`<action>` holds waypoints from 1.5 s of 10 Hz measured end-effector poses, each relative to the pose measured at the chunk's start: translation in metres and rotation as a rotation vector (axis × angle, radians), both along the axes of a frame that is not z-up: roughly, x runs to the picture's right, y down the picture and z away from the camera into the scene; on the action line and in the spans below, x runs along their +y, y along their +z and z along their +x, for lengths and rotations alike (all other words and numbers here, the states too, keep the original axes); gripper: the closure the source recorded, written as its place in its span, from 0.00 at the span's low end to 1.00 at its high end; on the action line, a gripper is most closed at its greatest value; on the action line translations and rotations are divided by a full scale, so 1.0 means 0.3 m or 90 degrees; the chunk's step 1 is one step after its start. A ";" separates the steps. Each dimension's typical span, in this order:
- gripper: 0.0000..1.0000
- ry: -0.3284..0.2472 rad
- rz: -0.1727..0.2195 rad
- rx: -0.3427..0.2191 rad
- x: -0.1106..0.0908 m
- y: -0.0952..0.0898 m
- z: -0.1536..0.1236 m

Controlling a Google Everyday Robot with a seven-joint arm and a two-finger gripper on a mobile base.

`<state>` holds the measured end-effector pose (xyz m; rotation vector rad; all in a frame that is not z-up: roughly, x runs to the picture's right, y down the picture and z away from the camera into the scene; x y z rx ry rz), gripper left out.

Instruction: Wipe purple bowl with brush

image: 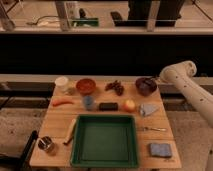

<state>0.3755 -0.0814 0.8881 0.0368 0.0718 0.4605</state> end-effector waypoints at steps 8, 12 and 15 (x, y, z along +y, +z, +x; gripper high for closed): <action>0.64 -0.029 -0.002 0.003 -0.025 0.005 -0.014; 0.24 -0.051 -0.001 -0.014 -0.047 -0.063 -0.089; 0.20 -0.058 0.003 -0.016 -0.052 -0.075 -0.105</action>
